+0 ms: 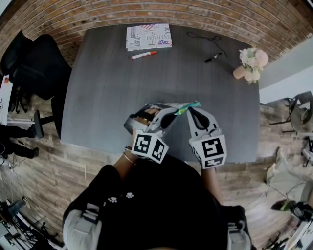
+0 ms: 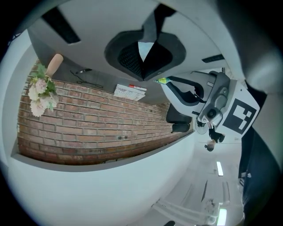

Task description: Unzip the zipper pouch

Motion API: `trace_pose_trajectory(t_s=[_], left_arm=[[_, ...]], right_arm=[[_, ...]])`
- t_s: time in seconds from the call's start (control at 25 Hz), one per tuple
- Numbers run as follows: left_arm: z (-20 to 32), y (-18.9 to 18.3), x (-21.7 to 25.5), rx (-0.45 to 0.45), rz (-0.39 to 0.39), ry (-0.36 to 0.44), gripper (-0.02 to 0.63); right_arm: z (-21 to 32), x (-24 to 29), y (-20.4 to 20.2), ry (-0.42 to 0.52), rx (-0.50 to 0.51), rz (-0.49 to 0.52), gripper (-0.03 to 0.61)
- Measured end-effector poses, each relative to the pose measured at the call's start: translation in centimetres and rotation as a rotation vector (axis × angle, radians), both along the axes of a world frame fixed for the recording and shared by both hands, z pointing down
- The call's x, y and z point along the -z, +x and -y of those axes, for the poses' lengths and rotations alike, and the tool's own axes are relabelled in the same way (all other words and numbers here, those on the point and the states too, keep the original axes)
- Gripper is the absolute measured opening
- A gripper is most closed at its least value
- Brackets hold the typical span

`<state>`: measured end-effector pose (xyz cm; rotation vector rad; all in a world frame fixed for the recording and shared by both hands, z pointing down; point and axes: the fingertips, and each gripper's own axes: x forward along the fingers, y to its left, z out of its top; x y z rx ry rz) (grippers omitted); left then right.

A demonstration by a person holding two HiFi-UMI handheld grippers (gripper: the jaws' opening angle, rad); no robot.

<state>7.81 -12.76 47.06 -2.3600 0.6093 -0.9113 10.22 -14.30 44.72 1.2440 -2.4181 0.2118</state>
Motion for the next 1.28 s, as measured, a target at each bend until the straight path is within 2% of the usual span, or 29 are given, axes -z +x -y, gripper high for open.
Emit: trace_pose_trajectory(t_s=[0.52,0.68,0.92,1.12,1.28], left_arm=[[0.0,0.0,0.0,-0.008,-0.014,-0.008,0.009],[-0.1,0.0,0.1,-0.011,-0.021,-0.011,0.009],[-0.2,0.0,0.2,-0.013,-0.025,-0.012,0.009],[-0.2,-0.1,0.3,-0.013,-0.034,-0.016,0.009],[-0.3,-0.2,0.4,-0.014,-0.042,-0.017,0.009]], right_arm=[[0.5,-0.4,1.0,-0.005,-0.029,-0.006,0.0],[0.9,-0.6,1.6,0.027,-0.013,0.0,0.0],[0.8,-0.4,2.0,0.0,-0.05,-0.01,0.0],[1.1,-0.5,2.3,0.044,-0.033,-0.01,0.0],[1.1,-0.4,2.8,0.018,-0.067,-0.014,0.0]])
